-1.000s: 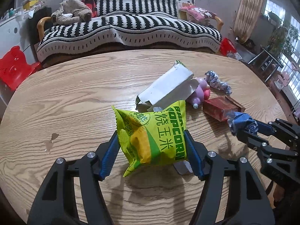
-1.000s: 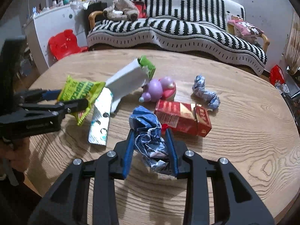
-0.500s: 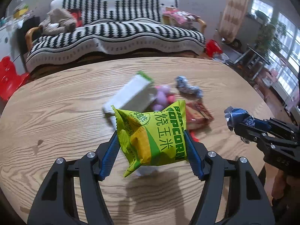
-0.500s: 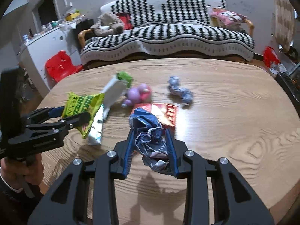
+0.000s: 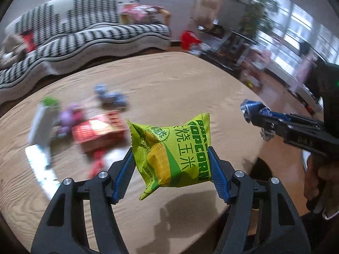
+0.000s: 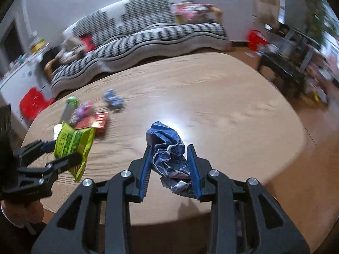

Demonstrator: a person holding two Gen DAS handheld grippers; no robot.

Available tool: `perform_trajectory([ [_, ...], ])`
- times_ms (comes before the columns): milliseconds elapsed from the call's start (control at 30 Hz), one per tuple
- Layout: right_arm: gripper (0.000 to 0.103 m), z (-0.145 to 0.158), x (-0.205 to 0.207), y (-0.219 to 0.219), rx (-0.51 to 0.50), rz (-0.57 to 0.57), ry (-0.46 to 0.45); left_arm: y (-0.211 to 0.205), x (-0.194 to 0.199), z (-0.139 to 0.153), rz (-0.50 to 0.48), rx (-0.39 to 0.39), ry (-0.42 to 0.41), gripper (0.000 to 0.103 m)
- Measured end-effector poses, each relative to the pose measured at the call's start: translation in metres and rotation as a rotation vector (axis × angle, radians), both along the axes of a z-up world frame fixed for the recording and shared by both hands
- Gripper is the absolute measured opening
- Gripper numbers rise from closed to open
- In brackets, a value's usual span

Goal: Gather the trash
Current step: 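Carry popcorn bag and foil wrapper over the bin and open both tools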

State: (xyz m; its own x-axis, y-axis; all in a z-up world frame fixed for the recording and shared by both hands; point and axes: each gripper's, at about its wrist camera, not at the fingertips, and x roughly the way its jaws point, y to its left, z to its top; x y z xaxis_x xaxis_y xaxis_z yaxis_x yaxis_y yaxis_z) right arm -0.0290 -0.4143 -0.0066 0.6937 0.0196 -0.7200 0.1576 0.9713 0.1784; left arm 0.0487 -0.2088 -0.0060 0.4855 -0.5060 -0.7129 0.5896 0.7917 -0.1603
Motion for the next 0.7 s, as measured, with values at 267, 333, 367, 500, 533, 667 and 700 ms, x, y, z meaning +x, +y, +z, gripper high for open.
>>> perform_trajectory([
  [267, 0.033, -0.026, -0.077, -0.102, 0.033, -0.228, 0.071, -0.113, -0.045, -0.014, -0.224, -0.007, 0.021, 0.065],
  [333, 0.033, -0.034, -0.100, -0.127, 0.052, -0.291, 0.096, -0.139, -0.059, -0.019, -0.284, -0.010, 0.034, 0.065],
  [367, 0.033, -0.039, -0.110, -0.137, 0.065, -0.318, 0.110, -0.151, -0.065, -0.022, -0.316, -0.011, 0.045, 0.065],
  [500, 0.033, -0.062, -0.137, -0.165, 0.108, -0.393, 0.201, -0.198, -0.087, -0.042, -0.416, 0.015, 0.100, 0.065],
  [533, 0.033, -0.068, -0.143, -0.168, 0.119, -0.401, 0.219, -0.208, -0.092, -0.048, -0.440, 0.026, 0.116, 0.065],
  [667, 0.033, -0.089, -0.153, -0.181, 0.135, -0.421, 0.304, -0.233, -0.110, -0.071, -0.508, 0.080, 0.155, 0.065],
  [700, 0.033, -0.092, -0.155, -0.184, 0.141, -0.423, 0.316, -0.238, -0.113, -0.076, -0.523, 0.091, 0.165, 0.065],
])
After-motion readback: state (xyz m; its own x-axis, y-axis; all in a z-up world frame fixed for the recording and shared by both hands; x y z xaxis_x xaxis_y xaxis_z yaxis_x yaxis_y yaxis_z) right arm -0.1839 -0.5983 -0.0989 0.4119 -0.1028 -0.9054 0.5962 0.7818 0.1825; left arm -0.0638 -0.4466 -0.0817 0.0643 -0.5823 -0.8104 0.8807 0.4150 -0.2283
